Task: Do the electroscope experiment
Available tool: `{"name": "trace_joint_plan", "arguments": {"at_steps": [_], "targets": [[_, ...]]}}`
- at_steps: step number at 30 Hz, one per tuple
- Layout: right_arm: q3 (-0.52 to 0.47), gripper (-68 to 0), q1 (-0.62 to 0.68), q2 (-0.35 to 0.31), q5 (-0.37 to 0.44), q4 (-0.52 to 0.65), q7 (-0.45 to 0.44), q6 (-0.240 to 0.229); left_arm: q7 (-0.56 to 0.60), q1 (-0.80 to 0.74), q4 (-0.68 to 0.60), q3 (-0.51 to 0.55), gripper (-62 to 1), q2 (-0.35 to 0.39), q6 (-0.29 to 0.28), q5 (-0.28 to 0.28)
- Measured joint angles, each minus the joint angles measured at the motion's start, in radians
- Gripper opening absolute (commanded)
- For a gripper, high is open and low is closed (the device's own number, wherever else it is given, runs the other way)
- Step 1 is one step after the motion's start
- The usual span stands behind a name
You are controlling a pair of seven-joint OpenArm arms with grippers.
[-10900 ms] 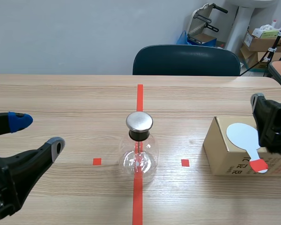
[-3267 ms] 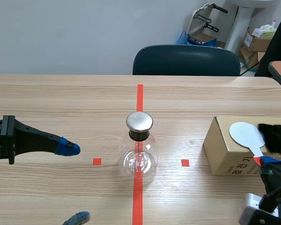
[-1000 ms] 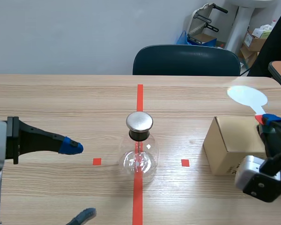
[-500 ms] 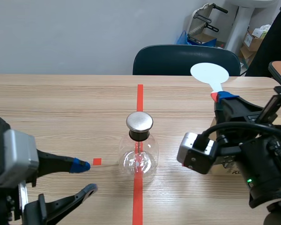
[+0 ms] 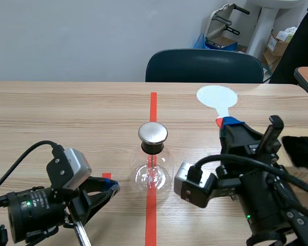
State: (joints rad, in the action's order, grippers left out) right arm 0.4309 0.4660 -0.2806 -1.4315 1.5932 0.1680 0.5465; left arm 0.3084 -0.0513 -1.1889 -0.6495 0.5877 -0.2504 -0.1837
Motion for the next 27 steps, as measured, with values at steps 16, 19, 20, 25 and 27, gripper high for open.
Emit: {"name": "trace_joint_plan", "arguments": {"at_steps": [16,19,20,25,27], "targets": [[0.052,-66.8,0.000,-0.006,-0.028,-0.059,0.096,0.053,0.026,0.135,0.239,0.000,-56.9,-0.141,0.019,0.060],[0.052,-66.9,0.000,-0.005,-0.028,-0.059,0.096,0.053,0.026,0.135,0.238,0.000,-56.9,-0.141,0.019,0.060],[0.052,-66.9,0.000,-0.006,-0.028,-0.059,0.096,0.053,0.026,0.135,0.238,0.000,-56.9,-0.141,0.019,0.060],[0.052,-66.8,0.000,-0.005,-0.028,-0.059,0.097,0.053,0.026,0.135,0.238,0.000,-56.9,-0.141,0.022,0.060],[0.052,-66.9,0.000,-0.005,-0.028,-0.059,0.097,0.053,0.026,0.135,0.238,0.000,-56.9,-0.141,0.022,0.060]]}}
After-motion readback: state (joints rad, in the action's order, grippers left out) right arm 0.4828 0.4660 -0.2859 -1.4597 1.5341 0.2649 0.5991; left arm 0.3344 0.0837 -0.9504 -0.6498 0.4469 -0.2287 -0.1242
